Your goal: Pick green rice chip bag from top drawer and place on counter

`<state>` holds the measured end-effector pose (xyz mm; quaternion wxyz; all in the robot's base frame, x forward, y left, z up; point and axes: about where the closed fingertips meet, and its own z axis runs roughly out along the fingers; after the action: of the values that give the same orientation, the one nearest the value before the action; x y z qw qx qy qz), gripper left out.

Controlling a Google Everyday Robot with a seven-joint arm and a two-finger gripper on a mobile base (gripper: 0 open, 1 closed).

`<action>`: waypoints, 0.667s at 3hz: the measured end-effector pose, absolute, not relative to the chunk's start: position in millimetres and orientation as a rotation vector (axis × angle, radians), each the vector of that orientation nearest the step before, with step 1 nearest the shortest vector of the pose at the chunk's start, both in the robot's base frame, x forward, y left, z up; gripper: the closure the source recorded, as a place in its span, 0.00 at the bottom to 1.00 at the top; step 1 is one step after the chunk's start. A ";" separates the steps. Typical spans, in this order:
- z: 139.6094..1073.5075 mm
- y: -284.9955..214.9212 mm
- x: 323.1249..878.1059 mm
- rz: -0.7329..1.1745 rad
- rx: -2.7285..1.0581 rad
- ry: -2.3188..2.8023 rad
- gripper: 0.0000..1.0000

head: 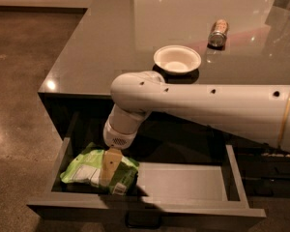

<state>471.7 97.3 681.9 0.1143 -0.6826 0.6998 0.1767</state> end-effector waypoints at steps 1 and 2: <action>669.4 108.3 469.5 0.527 -1.993 2.054 0.00; 651.7 121.2 467.2 0.554 -1.987 2.065 0.03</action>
Offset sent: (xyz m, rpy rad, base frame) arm -0.0054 0.0338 -0.0391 0.0245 0.0343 -0.0086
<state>467.2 121.2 651.7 0.1110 -0.6765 0.7032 0.1886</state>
